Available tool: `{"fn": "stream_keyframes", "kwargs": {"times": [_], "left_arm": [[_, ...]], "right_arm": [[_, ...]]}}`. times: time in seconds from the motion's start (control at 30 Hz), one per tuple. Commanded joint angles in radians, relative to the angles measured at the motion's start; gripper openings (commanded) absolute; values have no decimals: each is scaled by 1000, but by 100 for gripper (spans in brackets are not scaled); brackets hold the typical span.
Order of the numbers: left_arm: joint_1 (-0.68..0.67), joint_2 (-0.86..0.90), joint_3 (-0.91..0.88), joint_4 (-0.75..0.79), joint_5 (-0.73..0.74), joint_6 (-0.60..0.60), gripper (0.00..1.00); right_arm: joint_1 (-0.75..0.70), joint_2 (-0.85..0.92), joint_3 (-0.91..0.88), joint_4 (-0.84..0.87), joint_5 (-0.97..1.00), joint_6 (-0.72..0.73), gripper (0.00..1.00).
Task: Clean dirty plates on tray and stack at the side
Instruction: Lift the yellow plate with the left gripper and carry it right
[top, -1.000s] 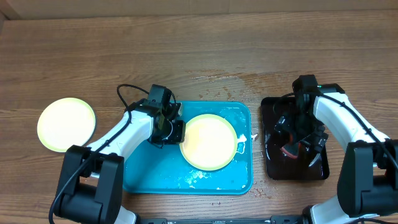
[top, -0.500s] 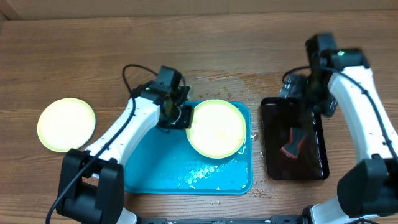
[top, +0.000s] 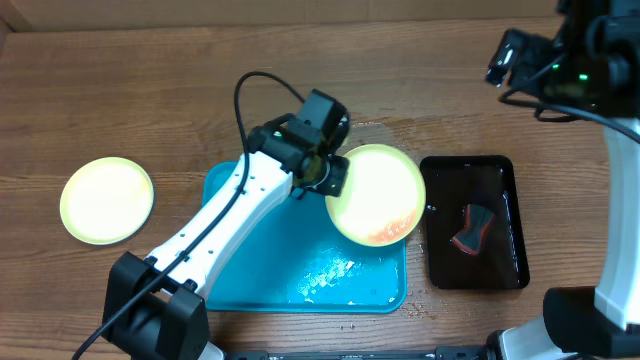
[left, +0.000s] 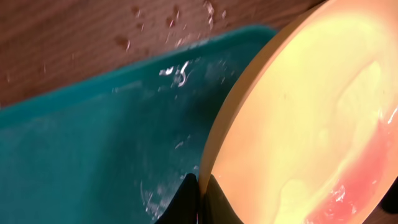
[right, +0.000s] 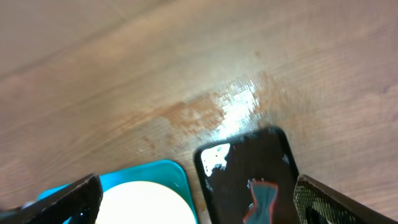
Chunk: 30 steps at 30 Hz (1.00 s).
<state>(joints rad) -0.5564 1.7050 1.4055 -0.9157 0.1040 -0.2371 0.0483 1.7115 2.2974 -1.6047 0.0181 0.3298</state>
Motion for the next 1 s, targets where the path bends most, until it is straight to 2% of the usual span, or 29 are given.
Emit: {"fn": "stream_keyframes", "kwargs": {"times": [0.0, 0.13, 0.33, 0.53, 0.67, 0.97], "left_arm": [[-36, 11, 61, 40, -67, -29, 4], [-66, 57, 122, 65, -71, -29, 4], [-140, 212, 309, -2, -96, 6, 4], [-250, 364, 523, -142, -273, 24, 4], [-282, 401, 590, -206, -346, 29, 4], [-295, 400, 617, -246, -438, 28, 4]], "right_arm": [[-5, -27, 128, -32, -48, -51, 100], [-5, -29, 199, -72, -108, -88, 100], [-5, -35, 226, -89, -151, -97, 100], [-5, -53, 226, -89, -178, -122, 100], [-5, -63, 226, -89, -177, -122, 100], [-5, -68, 226, -85, -177, -122, 100]]}}
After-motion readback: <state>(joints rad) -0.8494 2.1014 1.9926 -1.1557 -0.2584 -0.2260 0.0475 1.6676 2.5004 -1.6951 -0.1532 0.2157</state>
